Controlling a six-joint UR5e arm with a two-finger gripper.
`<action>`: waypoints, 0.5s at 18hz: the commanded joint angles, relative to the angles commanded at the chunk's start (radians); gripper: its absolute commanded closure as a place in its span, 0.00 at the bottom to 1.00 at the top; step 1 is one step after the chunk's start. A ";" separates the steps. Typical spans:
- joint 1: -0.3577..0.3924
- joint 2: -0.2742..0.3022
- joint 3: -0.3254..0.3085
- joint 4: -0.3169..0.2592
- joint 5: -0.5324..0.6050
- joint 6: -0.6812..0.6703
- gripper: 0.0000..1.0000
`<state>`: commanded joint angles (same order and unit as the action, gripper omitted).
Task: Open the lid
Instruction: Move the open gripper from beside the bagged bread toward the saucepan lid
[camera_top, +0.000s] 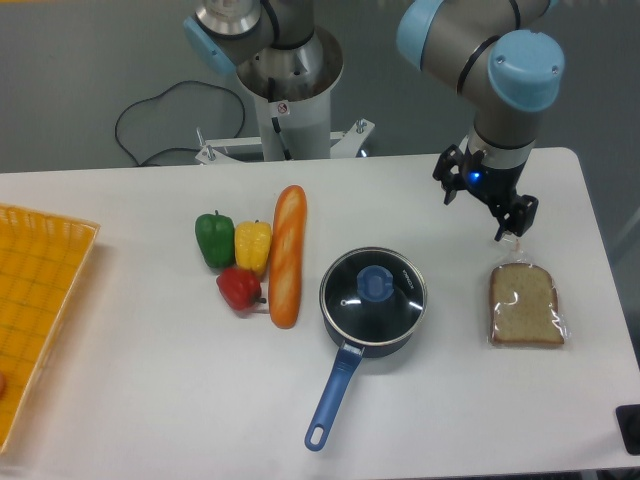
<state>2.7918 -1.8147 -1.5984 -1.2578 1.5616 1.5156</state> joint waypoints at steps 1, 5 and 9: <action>0.000 0.000 -0.002 -0.002 0.002 0.000 0.00; -0.012 -0.002 -0.011 -0.002 0.002 -0.002 0.00; -0.012 0.003 -0.008 -0.002 -0.003 -0.002 0.00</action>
<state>2.7796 -1.8116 -1.6061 -1.2594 1.5586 1.5140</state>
